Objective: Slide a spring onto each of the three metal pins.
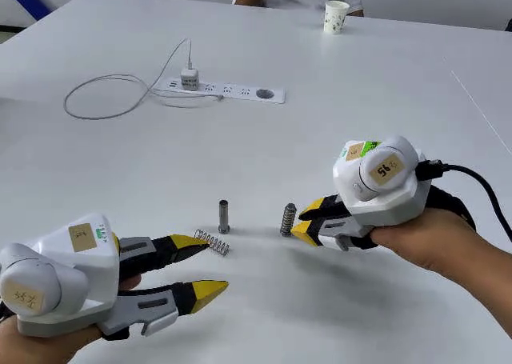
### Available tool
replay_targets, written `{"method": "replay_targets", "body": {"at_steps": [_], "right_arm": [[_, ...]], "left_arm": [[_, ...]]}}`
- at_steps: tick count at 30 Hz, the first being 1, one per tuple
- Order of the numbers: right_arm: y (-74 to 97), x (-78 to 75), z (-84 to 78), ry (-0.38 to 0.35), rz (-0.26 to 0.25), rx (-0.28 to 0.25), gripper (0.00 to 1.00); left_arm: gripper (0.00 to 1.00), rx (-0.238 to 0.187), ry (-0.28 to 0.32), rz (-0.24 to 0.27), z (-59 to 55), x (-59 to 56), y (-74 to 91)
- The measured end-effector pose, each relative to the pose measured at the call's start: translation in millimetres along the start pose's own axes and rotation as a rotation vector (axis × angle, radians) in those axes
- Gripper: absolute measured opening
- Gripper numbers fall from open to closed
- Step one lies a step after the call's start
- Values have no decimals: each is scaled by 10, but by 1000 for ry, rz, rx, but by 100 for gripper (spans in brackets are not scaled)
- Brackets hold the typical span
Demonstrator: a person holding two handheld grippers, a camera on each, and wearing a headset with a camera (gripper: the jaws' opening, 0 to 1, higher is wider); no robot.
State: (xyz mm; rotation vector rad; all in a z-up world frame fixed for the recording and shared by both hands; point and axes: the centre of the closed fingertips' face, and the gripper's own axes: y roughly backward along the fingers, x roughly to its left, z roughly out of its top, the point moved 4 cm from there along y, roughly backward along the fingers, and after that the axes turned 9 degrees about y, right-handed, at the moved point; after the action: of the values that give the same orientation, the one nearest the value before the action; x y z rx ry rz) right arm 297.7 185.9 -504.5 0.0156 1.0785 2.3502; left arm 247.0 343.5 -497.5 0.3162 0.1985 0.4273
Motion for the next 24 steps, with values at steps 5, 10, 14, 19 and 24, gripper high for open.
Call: {"method": "replay_targets", "body": {"at_steps": [5,10,14,19,24], "right_arm": [[20,99,20,5,7,1,14],[12,178,57,6,20,-9,15],[-21,230,77,-7,34,-16,15],[-65,297,135,-6,45,-28,15],[-118,357,211,-5,59,-44,15]], "left_arm": [[33,0,3,9,-6,20,25],[33,-3,7,17,-11,32,45],[33,-5,7,19,-15,36,58],[33,-6,7,22,-20,38,67],[33,-7,8,23,-21,40,71]]}}
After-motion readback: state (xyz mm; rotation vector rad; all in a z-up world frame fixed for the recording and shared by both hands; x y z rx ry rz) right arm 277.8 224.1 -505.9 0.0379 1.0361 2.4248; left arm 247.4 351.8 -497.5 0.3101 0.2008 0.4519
